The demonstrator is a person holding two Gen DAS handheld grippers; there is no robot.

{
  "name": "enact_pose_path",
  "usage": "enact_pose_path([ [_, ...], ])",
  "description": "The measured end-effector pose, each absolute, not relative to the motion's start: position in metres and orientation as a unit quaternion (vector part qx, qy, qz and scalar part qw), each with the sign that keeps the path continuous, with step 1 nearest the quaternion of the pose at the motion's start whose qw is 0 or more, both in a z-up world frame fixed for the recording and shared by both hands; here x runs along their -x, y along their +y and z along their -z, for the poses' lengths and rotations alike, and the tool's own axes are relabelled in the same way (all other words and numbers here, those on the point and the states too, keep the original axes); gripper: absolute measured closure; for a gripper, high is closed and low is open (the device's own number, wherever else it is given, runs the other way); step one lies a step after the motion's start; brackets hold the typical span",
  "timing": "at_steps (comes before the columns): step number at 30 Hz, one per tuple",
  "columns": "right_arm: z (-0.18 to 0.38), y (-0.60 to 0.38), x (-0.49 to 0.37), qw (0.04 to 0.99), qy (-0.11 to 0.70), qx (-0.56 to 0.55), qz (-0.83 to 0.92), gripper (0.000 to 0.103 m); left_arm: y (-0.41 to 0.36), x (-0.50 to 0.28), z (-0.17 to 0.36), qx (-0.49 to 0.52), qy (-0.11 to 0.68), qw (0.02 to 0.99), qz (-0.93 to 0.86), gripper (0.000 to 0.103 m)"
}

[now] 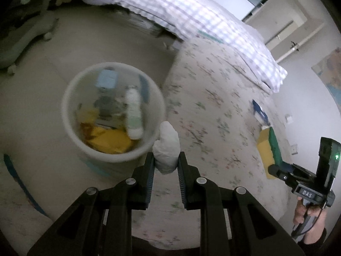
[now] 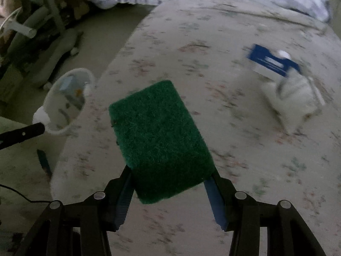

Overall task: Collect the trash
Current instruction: 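Carry the tissue and sponge to the bin and open both tools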

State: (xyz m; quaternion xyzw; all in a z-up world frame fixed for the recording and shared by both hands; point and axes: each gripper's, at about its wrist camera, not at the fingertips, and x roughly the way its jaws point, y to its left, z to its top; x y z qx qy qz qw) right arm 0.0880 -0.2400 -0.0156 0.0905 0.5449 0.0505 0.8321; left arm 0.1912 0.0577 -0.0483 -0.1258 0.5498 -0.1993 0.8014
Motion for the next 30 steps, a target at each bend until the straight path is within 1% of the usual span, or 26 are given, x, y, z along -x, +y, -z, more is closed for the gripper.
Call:
enact_pose_path([
  [7,0.018,-0.197,-0.106,0.83,0.547,-0.082,-0.067,0.048,0.092,-0.207,0.058,0.141,0.538,0.812,0.174,0.079],
  [9,0.019,-0.189,-0.111,0.83,0.548,-0.082,-0.069,0.048,0.099,-0.212,0.062,0.142,0.535,0.817,0.163,0.075],
  [10,0.02,-0.186,-0.114,0.83,0.547,-0.082,-0.069,0.048,0.101,-0.216,0.066,0.141,0.54,0.815,0.156,0.063],
  [11,0.02,-0.184,-0.116,0.83,0.547,-0.083,-0.07,0.048,0.103,-0.218,0.069,0.14,0.547,0.812,0.15,0.041],
  [13,0.021,-0.179,-0.12,0.829,0.548,-0.085,-0.072,0.047,0.112,-0.222,0.078,0.139,0.56,0.809,0.112,0.024],
  [15,0.022,-0.174,-0.124,0.828,0.55,-0.083,-0.072,0.047,0.12,-0.222,0.084,0.137,0.559,0.813,0.088,0.023],
  [20,0.022,-0.161,-0.131,0.826,0.553,-0.073,-0.076,0.047,0.136,-0.21,0.087,0.126,0.539,0.83,0.064,0.016],
  [30,0.039,-0.124,-0.163,0.814,0.572,-0.058,-0.088,0.047,0.152,-0.178,0.084,0.091,0.517,0.85,0.051,0.015],
])
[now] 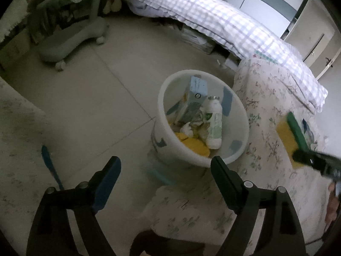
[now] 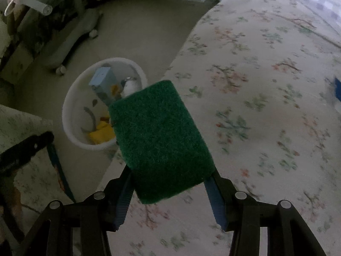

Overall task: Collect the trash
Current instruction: 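Carry the tissue and sponge to the bin and open both tools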

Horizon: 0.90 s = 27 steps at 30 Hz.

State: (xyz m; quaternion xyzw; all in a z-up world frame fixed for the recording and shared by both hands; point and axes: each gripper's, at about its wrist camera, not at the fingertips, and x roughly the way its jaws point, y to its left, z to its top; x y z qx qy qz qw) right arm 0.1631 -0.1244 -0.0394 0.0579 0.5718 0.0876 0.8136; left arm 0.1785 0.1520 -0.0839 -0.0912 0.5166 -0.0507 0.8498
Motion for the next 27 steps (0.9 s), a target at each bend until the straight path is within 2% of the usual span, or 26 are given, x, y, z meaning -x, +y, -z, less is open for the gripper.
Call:
enact_pose_path([
  [19,0.065,-0.055,-0.218,0.803,0.584,-0.014,-0.117,0.045,0.155,-0.163,0.084,0.065,0.515,0.854,0.044,0.015],
  [22,0.064,-0.052,-0.22,0.806,0.579,-0.022,-0.12,0.041,0.155,-0.163,0.084,0.065,0.517,0.853,0.043,0.015],
  [24,0.061,-0.055,-0.22,0.81,0.573,-0.034,-0.121,0.025,0.154,-0.161,0.084,0.064,0.518,0.852,0.042,0.015],
  [27,0.055,-0.06,-0.217,0.816,0.563,-0.044,-0.123,0.025,0.15,-0.159,0.081,0.062,0.519,0.852,0.042,0.015],
])
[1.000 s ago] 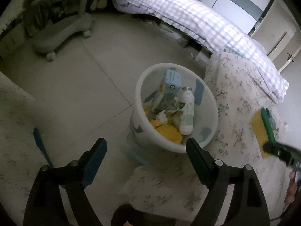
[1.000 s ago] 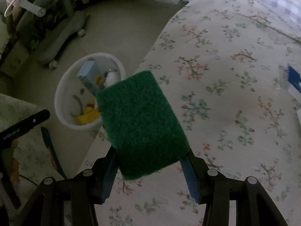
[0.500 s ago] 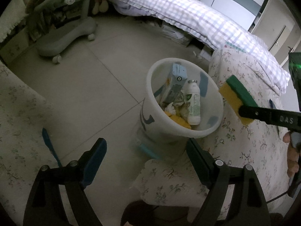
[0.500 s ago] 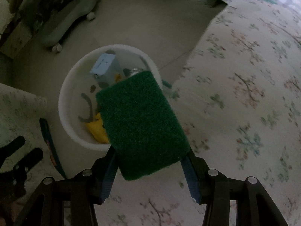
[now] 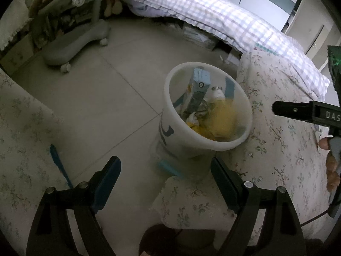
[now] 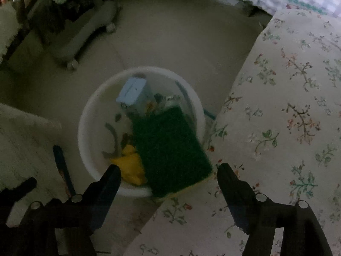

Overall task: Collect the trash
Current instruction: 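Carry the tissue and sponge to the bin and open both tools, then move the right tool to the torn paper packet and grasp it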

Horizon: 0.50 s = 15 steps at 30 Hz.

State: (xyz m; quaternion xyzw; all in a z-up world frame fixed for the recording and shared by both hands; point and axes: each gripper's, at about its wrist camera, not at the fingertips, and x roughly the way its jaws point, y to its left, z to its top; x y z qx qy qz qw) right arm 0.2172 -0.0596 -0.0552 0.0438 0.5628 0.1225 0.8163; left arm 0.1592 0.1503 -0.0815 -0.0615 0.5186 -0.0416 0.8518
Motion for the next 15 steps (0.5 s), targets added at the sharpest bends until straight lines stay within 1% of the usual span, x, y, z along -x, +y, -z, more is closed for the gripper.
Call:
enact_pose_path([
  [6,0.042,-0.081,-0.204,0.822,0.555,-0.053,-0.117,0.025,0.138,-0.151,0.07,0.055,0.514,0.855,0.047,0.015],
  [15,0.02,-0.141,-0.167,0.841,0.531,-0.058,-0.085,0.025,0.108,-0.143,0.049,0.053,0.507,0.858,0.065,0.015],
])
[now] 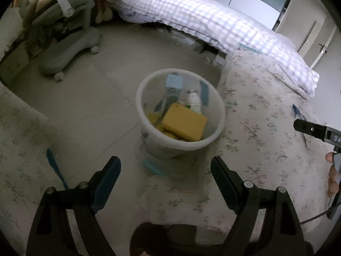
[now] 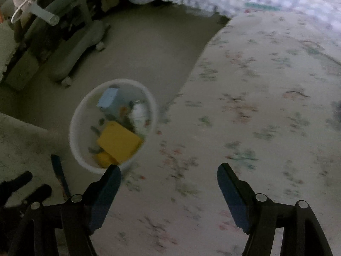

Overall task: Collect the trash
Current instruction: 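Move the right tool to the torn paper packet and grasp it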

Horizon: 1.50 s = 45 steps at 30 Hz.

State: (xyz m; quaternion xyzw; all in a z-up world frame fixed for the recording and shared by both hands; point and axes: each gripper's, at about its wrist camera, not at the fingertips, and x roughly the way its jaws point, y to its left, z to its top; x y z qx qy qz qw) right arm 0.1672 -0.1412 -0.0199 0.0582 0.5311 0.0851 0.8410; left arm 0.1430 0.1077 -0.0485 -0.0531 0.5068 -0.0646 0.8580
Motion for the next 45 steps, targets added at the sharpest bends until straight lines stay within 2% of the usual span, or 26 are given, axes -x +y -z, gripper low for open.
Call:
enact_pose_path([
  [13,0.017,-0.293,-0.123,0.851,0.513,-0.106,0.037,0.025,0.041,-0.132,0.027,0.019,0.502,0.859,0.103,0.015],
  [23,0.038,-0.394,-0.11,0.829,0.502,-0.213,0.122,0.025,0.01,-0.14,0.025,-0.006,0.508,0.854,0.11,0.015],
  [30,0.054,-0.418,-0.124,0.815,0.492,-0.277,0.131,0.024,-0.006,-0.145,0.024,-0.021,0.511,0.852,0.112,0.015],
  [41,0.077,-0.429,-0.136,0.803,0.491,-0.287,0.177,0.024,-0.036,-0.151,0.02,-0.054,0.516,0.846,0.123,0.015],
  [43,0.077,-0.425,-0.136,0.809,0.493,-0.266,0.177,0.026,-0.046,-0.152,0.017,-0.059,0.516,0.844,0.131,0.015],
  [45,0.077,-0.423,-0.136,0.813,0.502,-0.234,0.182,0.049,-0.056,-0.155,0.016,-0.062,0.519,0.841,0.139,0.015],
])
